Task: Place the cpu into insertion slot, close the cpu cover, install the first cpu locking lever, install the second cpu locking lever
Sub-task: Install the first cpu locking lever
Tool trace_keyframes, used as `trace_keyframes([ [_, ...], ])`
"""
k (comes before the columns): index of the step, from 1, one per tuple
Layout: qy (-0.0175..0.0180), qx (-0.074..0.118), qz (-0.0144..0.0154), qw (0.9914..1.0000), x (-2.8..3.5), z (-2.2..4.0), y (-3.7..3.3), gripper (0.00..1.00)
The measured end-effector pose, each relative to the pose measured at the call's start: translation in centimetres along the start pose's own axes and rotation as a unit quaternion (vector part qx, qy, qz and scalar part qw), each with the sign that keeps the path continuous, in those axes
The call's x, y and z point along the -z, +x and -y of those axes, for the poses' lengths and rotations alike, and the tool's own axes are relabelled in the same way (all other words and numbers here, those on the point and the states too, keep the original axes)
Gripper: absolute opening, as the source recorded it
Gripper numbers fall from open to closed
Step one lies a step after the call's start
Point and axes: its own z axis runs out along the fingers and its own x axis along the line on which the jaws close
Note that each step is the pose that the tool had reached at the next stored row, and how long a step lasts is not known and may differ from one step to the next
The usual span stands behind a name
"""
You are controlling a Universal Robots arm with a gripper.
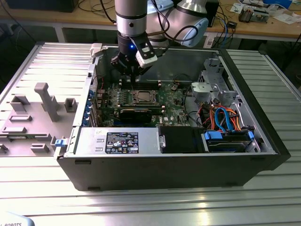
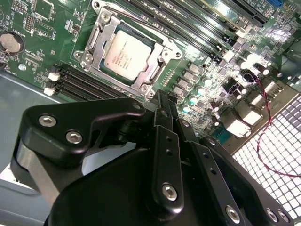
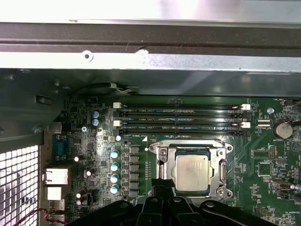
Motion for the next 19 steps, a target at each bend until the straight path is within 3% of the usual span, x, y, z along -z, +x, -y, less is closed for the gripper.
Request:
trace_keyframes([
  [19,0.0000,0.000,0.0000,1.00000,0.01,-0.01,0.50,0.11],
])
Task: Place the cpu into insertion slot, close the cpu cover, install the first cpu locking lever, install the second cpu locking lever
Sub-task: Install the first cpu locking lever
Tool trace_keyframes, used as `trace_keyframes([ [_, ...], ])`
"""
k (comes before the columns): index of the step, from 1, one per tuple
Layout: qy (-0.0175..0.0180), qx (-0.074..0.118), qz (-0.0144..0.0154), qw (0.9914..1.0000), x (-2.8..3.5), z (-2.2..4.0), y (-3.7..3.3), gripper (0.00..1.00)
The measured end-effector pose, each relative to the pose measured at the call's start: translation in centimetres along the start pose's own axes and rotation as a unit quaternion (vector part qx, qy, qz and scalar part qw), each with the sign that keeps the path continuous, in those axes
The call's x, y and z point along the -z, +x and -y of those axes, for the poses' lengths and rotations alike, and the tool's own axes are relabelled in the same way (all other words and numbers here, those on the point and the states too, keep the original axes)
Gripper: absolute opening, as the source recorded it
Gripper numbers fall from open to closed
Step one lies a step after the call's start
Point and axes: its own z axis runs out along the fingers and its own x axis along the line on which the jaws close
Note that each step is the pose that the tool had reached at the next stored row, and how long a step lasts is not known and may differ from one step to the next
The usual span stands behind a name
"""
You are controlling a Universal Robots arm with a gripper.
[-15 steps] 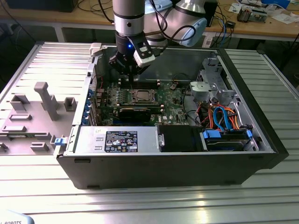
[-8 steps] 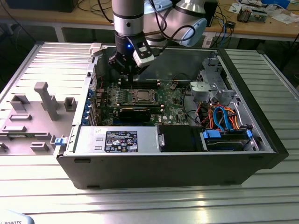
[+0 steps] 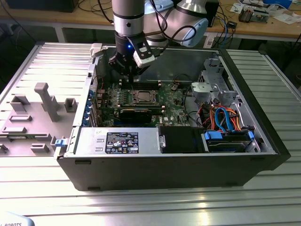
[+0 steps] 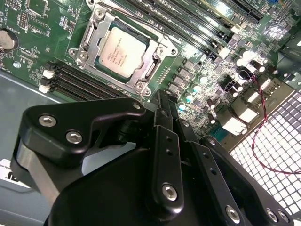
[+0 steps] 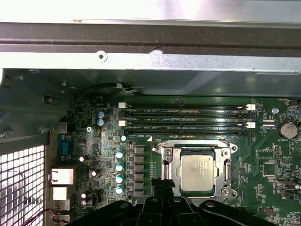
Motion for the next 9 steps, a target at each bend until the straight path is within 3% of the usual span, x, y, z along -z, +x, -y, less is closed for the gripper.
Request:
trace_keyframes([
  [4,0.0000,0.000,0.0000,1.00000,0.01,0.00,0.21,0.11],
  [9,0.0000,0.001,0.0000,1.00000,0.02,-0.01,0.96,0.11],
])
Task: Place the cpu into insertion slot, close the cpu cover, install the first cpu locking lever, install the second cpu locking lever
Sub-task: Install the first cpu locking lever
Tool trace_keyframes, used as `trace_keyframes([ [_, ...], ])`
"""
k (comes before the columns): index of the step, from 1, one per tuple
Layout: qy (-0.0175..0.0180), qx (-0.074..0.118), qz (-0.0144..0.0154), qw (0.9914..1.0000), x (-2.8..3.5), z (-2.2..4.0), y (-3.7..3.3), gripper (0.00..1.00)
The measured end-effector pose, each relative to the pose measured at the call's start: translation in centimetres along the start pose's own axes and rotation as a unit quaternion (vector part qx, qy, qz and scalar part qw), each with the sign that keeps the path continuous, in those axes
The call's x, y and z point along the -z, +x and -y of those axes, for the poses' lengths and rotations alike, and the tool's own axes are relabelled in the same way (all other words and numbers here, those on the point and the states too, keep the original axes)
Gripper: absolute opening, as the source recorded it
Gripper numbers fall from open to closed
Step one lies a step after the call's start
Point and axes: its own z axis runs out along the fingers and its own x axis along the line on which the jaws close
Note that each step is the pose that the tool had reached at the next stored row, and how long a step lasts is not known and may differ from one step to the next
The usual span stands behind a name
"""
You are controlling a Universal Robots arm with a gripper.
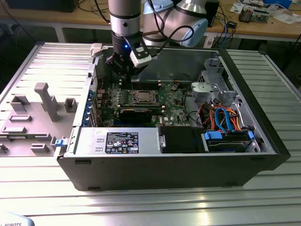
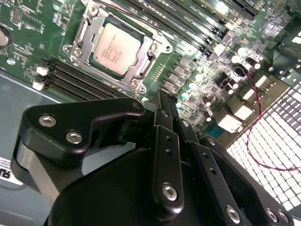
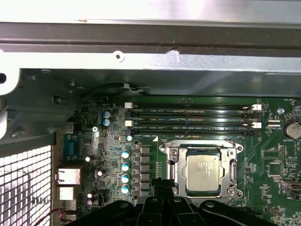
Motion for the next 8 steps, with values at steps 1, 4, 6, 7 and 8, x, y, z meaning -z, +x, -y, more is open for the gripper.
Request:
trace_keyframes([
  [1,0.0000,0.000,0.0000,1.00000,0.00,0.00,0.14,0.11],
  [4,0.0000,0.001,0.0000,1.00000,0.01,-0.01,0.53,0.11],
  [6,0.0000,0.001,0.0000,1.00000,0.00,-0.09,0.69,0.11],
  [7,0.0000,0.001,-0.0001,1.00000,0.00,-0.22,0.70,0.11],
  [8,0.0000,0.001,-0.0001,1.00000,-0.01,-0.28,0.72,0.11],
])
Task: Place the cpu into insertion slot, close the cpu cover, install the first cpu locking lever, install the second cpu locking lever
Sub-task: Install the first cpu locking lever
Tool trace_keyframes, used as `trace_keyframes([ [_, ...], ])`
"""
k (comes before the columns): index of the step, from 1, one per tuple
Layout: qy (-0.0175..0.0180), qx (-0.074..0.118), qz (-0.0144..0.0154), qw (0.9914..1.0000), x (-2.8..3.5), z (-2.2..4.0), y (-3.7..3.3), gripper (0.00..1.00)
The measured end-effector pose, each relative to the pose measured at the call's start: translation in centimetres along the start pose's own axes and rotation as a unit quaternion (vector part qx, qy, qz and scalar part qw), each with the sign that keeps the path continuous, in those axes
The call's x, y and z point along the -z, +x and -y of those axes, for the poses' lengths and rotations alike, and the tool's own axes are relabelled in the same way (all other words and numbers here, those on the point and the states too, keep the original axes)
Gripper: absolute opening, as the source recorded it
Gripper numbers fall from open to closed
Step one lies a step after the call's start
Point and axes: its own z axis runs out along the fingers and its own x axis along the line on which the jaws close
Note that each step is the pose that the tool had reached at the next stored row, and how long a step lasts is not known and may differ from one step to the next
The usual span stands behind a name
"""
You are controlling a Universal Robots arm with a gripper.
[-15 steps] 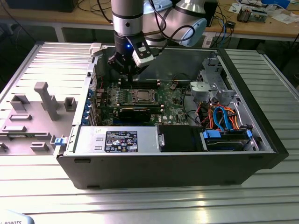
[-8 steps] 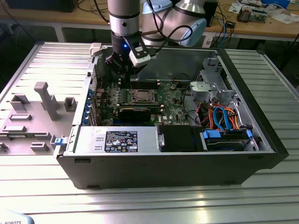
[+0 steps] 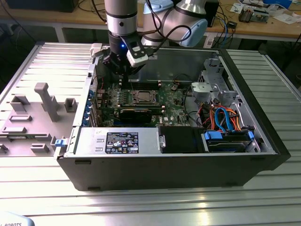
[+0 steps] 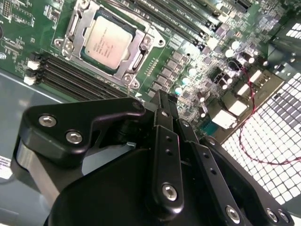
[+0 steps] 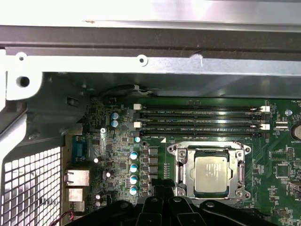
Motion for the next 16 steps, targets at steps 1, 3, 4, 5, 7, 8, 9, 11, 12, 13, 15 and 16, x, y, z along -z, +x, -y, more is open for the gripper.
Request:
trace_keyframes([
  [1,0.0000,0.000,0.0000,1.00000,-0.01,-0.10,0.03,0.11],
  [3,-0.0002,0.001,0.0000,1.00000,-0.05,-0.37,0.06,0.11],
  [4,-0.0002,0.002,0.0000,1.00000,-0.08,-0.57,0.07,0.11],
  [5,-0.0003,0.003,-0.0001,0.99999,-0.12,-0.74,0.07,0.11],
  [7,-0.0006,0.017,0.0007,0.99986,-0.31,-1.26,0.06,0.11],
  [8,-0.0006,0.022,0.0007,0.99976,-0.34,-1.42,0.06,0.11],
  [9,-0.0007,0.023,0.0007,0.99973,-0.36,-1.53,0.06,0.11],
  [11,-0.0008,0.024,0.0007,0.99971,-0.38,-1.82,0.05,0.11],
  [12,-0.0007,0.025,0.0007,0.99969,-0.37,-1.90,0.05,0.11],
  [13,-0.0008,0.025,0.0007,0.99968,-0.38,-2.00,0.05,0.11],
  [15,-0.0008,0.026,0.0008,0.99966,-0.38,-2.13,-0.02,0.11],
  [16,-0.0008,0.026,0.0009,0.99966,-0.38,-2.13,-0.06,0.11],
])
